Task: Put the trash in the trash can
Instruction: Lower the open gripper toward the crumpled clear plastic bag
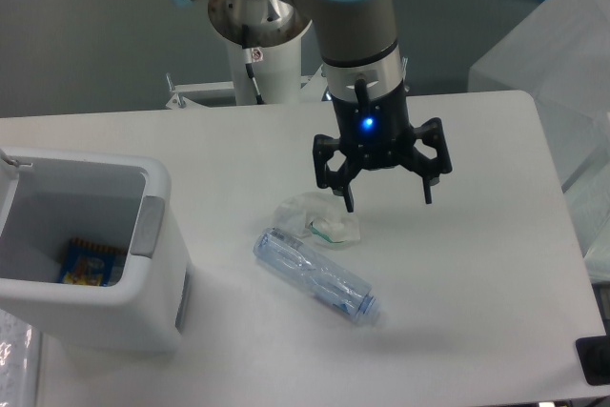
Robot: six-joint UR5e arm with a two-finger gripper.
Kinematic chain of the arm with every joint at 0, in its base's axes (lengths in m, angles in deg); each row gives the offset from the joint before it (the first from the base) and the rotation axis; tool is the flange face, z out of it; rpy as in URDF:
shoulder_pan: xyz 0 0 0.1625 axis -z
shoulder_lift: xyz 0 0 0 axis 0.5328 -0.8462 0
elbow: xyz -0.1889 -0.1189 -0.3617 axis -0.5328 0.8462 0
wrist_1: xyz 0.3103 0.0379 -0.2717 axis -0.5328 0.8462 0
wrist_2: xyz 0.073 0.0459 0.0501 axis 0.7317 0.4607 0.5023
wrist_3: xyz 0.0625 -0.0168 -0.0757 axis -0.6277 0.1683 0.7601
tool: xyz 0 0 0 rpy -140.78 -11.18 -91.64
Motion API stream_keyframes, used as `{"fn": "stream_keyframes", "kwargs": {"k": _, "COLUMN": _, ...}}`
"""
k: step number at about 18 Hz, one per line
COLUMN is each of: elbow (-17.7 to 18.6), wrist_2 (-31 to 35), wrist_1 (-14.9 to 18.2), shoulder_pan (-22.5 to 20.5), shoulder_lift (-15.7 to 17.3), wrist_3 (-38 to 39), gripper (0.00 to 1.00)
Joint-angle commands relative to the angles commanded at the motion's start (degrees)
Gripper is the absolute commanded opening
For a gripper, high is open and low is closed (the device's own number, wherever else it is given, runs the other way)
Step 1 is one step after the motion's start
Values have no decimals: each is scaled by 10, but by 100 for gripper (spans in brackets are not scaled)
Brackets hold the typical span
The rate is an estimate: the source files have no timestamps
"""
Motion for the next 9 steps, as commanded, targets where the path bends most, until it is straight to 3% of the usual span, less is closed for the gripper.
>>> {"fn": "stream_keyframes", "kwargs": {"k": 9, "elbow": 1, "wrist_2": -4, "wrist_1": -13, "shoulder_pan": 1, "shoulder_lift": -27, "wrist_3": 2, "gripper": 100}}
